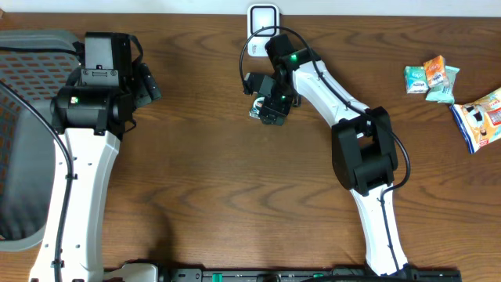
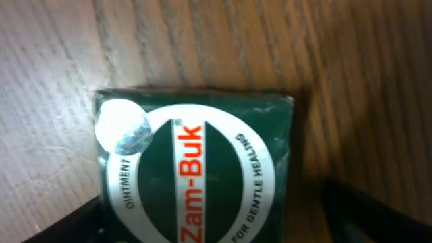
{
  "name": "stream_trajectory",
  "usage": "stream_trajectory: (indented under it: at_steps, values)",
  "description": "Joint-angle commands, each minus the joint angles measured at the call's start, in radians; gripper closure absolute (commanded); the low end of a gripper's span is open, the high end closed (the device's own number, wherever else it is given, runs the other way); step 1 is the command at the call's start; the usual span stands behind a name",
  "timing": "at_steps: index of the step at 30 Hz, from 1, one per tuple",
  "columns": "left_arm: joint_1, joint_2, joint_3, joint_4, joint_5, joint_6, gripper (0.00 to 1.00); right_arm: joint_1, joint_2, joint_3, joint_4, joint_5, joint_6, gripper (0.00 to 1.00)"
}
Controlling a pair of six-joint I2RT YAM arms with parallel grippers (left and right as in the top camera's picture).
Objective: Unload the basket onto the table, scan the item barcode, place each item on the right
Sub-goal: 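Lift the Zam-Buk tin and turn it toward the scanner face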
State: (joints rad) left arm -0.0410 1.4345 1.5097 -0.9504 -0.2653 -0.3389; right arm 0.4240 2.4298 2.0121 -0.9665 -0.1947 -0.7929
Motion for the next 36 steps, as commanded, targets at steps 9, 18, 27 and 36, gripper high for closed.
stream_trajectory:
  at_steps: [9, 18, 27, 36]
  values:
    - [0.003, 0.004, 0.003, -0.003, -0.013, 0.013, 0.02, 0.01, 0.011, -0.032, 0.04, 0.002, 0.059, 0.4]
    - [0.003, 0.004, 0.003, -0.003, -0.013, 0.013, 0.02, 0.009, 0.011, -0.016, 0.051, 0.002, 0.153, 0.45]
    - [0.003, 0.004, 0.003, -0.003, -0.013, 0.013, 0.02, 0.002, 0.011, 0.019, 0.07, 0.093, 0.187, 0.48]
    - [0.003, 0.004, 0.003, -0.003, -0.013, 0.013, 0.02, 0.002, 0.011, 0.08, 0.081, 0.166, 0.217, 0.54]
